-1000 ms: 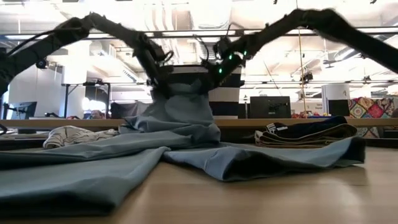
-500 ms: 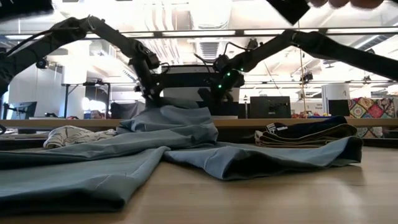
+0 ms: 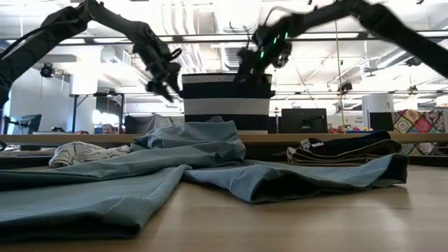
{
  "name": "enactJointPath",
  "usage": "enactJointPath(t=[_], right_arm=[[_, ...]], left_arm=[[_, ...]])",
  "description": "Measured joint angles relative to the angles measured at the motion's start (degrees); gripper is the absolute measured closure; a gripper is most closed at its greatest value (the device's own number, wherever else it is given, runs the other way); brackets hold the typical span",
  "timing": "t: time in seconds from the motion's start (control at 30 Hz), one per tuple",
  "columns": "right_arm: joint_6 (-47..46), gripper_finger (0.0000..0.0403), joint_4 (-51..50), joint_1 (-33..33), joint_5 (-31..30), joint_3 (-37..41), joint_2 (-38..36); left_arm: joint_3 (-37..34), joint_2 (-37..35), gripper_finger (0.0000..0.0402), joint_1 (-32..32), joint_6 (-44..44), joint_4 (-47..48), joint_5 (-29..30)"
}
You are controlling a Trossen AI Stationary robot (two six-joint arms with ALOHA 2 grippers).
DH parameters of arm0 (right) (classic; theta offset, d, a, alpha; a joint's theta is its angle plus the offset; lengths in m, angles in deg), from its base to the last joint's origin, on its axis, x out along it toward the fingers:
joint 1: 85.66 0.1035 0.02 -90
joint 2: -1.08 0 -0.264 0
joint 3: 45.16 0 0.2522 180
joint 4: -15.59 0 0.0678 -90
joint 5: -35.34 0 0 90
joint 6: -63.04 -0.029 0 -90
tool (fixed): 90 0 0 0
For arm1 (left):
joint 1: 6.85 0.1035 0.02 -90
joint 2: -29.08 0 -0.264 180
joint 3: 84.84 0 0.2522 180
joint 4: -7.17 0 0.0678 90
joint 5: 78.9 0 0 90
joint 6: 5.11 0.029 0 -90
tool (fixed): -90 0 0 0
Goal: Fold Laundry from Bin
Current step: Fold the blue pants
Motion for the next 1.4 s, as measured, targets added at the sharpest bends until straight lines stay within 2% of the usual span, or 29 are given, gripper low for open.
enactJointPath(t=[0.07,0.2,0.3,0.4,0.47,0.6,0.77,0.87,0.97,1.03,1.13,1.4], right_arm=[[1.2,0.0177,-4.5,1.4,1.5,0.0,-2.7],[4.1,0.0195,-14.8,5.2,1.6,1.8,-7.1],[3.7,0.0212,-17.7,9.5,1.5,7.6,-11.5],[-0.9,0.0228,-17.3,15.2,1.4,16.4,-17.0],[-4.6,0.0235,-16.5,20.0,-1.4,22.8,-19.9],[-14.0,0.0248,-15.3,30.9,-11.2,35.1,-23.6],[-26.0,0.0263,-10.3,43.0,-16.1,47.8,-23.7],[-33.1,0.0272,-1.8,48.9,-19.8,56.6,-23.3],[-43.0,0.0281,8.5,53.1,-19.9,65.0,-23.3],[-48.8,0.0288,11.9,55.7,-20.2,69.1,-23.3],[-55.6,0.0293,18.2,60.1,-20.1,73.1,-23.1],[-71.0,0.0294,19.7,72.4,-17.7,77.3,-21.8]], left_arm=[[-0.9,-0.1,0.0139,-1.5,-1.6,-2.1,-2.5],[-2.9,2.1,0.0169,-2.9,-7.1,-7.8,3.8],[-5.4,3.9,0.0192,-2.7,-10.1,-12.4,8.5],[-8.3,5.5,0.0209,-3.1,-10.1,-15.8,9.2],[-10.7,6.6,0.0217,-3.2,-9.0,-17.3,9.2],[-14.7,7.9,0.0228,-3.2,-5.9,-21.4,9.9],[-18.2,8.7,0.0231,-2.6,-4.9,-24.9,10.6],[-18.6,8.8,0.0231,-2.0,-4.9,-26.3,10.3],[-17.8,9.0,0.0231,-1.6,-4.2,-26.3,10.4],[-17.2,9.1,0.0231,-1.6,-3.7,-26.2,10.5],[-16.4,9.1,0.0231,-1.5,-3.7,-25.9,10.8],[-16.5,9.1,0.0231,-1.5,-3.6,-25.6,10.7]])
